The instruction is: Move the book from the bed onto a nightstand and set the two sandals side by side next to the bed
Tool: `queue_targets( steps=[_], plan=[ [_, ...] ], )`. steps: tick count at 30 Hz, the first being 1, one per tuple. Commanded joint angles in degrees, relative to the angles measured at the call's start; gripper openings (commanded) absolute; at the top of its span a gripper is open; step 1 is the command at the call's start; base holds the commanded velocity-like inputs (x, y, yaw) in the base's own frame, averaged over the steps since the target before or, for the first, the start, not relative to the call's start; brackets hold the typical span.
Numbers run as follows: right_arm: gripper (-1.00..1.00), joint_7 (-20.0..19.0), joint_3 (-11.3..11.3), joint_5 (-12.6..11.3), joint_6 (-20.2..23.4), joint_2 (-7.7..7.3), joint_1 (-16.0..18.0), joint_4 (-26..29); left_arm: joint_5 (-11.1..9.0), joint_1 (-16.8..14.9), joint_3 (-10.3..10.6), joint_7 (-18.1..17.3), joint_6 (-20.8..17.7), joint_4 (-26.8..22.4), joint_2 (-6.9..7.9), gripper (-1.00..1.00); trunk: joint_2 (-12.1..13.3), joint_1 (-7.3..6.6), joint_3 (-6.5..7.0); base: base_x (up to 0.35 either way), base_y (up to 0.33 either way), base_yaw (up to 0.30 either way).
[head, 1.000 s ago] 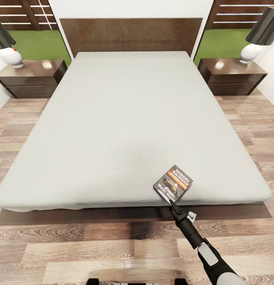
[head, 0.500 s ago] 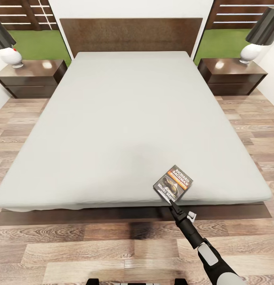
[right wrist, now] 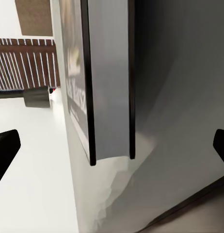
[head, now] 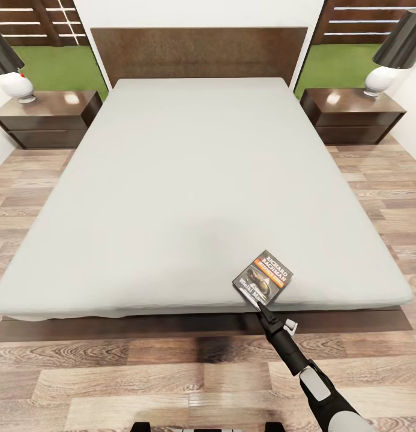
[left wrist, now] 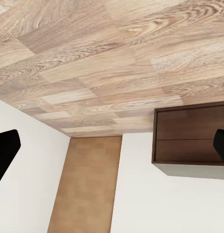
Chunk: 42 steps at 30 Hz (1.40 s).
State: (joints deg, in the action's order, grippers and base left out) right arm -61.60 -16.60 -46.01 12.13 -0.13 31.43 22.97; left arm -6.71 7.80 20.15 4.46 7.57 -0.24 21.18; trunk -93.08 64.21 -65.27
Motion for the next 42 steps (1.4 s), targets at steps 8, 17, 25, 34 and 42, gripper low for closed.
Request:
queue_targets(
  steps=[8, 17, 25, 34, 42],
  plan=[
    [1.00, -0.2, -0.1, -0.3, 0.6, 0.03, 0.3, 0.0, -0.6, 0.0, 0.5, 0.1, 0.2, 0.0, 0.00, 1.00, 0.0, 0.00, -0.02, 0.000, 0.000, 0.000],
    [1.00, 0.3, -0.1, -0.3, 0.6, 0.04, 0.6, 0.0, -0.6, 0.0, 0.5, 0.1, 0.3, 0.0, 0.00, 1.00, 0.0, 0.00, -0.02, 0.000, 0.000, 0.000],
    [1.00, 0.9, -0.1, -0.3, 0.6, 0.04, 0.8, 0.0, -0.6, 0.0, 0.5, 0.1, 0.4, 0.0, 0.00, 1.00, 0.0, 0.00, -0.02, 0.000, 0.000, 0.000],
    [1.00, 1.1, -0.1, -0.3, 0.6, 0.04, 0.8, 0.0, -0.6, 0.0, 0.5, 0.1, 0.4, 0.0, 0.00, 1.00, 0.0, 0.00, -0.02, 0.000, 0.000, 0.000],
    [-1.00, 1.1, -0.1, -0.2, 0.6, 0.16, 0.8, 0.0, -0.6, 0.0, 0.5, 0.1, 0.4, 0.0, 0.00, 1.00, 0.0, 0.00, -0.02, 0.000, 0.000, 0.000]
  ],
)
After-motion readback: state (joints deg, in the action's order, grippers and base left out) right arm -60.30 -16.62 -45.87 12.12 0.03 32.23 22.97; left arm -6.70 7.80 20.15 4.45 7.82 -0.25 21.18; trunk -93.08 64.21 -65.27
